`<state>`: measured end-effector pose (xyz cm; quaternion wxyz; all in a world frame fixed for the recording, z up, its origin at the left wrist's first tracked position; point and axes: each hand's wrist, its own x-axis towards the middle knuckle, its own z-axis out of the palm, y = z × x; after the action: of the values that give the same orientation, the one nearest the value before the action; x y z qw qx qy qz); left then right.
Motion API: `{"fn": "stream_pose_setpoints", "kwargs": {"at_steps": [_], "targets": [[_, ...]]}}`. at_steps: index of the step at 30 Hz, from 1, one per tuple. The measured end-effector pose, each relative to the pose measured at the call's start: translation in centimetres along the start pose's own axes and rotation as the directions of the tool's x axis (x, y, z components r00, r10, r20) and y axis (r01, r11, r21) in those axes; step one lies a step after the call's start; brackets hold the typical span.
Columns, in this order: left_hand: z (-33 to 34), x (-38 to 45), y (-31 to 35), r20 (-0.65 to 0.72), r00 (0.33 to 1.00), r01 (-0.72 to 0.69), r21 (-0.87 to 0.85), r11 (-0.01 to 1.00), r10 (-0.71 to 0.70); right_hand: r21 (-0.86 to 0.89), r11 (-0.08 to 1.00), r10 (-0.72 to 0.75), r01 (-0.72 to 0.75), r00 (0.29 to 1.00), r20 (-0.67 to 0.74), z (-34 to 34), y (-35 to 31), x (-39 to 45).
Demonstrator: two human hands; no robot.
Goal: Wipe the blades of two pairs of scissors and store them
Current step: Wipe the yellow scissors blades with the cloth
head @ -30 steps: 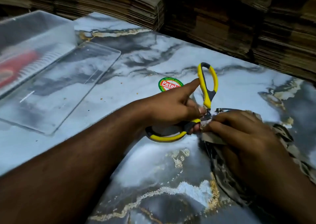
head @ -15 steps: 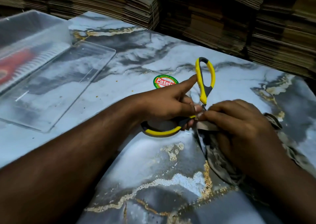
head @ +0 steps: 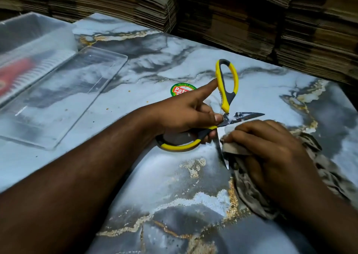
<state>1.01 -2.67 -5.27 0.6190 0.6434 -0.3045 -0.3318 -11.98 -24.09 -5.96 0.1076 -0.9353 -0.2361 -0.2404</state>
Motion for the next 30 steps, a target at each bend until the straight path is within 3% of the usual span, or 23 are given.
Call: {"fn": "stream_pose_setpoints", "kwargs": {"at_steps": [8, 14, 19, 25, 30], "targets": [[0.4, -0.3, 0.3, 0.001, 1.000, -0.016, 0.008, 1.000, 0.016, -0.009, 0.999, 0.037, -0.037, 0.998, -0.041, 0.4, 0.0, 1.5], [0.2, 0.2, 0.1, 0.002, 1.000, -0.009, 0.002, 1.000, 0.009, -0.041, 0.998, -0.044, 0.046, 0.997, 0.057, -1.1, 0.5, -0.2], [0.4, -0.1, 0.1, -0.002, 1.000, -0.017, -0.019, 1.000, 0.017, -0.022, 0.999, 0.026, -0.028, 0.998, -0.054, 0.6, -0.3, 1.6], [0.3, 0.1, -0.1, 0.002, 1.000, -0.026, 0.012, 1.000, 0.026, -0.061, 0.997, -0.054, 0.057, 0.998, 0.043, -0.9, 0.2, -0.2], [0.4, -0.1, 0.0, 0.002, 0.999, -0.034, -0.039, 0.999, 0.034, -0.064, 0.998, -0.002, 0.000, 0.999, -0.038, 0.3, -0.5, 1.8]]}}
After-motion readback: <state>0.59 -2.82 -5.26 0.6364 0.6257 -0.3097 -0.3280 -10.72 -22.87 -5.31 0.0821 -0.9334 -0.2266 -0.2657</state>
